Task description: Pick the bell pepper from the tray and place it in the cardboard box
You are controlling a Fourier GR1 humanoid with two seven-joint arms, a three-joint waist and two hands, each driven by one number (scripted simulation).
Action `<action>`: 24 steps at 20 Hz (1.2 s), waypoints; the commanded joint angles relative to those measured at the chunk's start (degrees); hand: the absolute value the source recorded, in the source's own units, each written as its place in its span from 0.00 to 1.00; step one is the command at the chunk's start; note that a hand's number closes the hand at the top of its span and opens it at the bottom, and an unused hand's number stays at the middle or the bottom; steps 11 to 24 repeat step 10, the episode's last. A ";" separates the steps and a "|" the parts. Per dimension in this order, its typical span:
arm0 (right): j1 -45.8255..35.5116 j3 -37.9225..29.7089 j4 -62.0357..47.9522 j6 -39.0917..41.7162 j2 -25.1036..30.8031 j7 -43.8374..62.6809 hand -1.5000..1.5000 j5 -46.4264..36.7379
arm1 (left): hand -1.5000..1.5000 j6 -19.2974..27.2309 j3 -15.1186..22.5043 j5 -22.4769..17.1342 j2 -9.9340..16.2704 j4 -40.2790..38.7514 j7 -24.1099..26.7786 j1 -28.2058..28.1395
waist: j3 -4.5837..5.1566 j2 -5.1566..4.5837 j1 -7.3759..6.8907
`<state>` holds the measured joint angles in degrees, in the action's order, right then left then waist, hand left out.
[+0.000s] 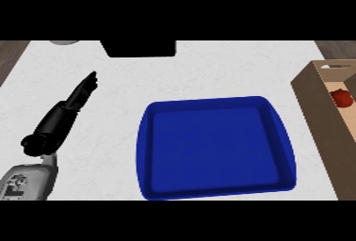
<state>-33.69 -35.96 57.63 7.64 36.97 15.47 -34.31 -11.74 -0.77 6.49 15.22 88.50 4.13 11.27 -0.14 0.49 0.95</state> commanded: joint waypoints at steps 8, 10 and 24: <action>3.32 -21.40 -1.05 -13.91 -3.69 -9.92 0.00 17.70 | 0.50 -0.22 0.75 0.77 -0.77 0.72 0.29 -0.27 | 0.06 -0.51 -0.67; 5.40 -23.78 -0.26 -10.81 0.58 -10.09 0.00 20.71 | 0.50 0.01 1.10 0.85 -1.45 2.06 -0.74 -1.64 | 0.09 -0.39 -0.62; 5.40 -23.78 -0.26 -10.81 0.58 -10.09 0.00 20.71 | 0.50 0.01 1.10 0.85 -1.45 2.06 -0.74 -1.64 | 0.09 -0.39 -0.62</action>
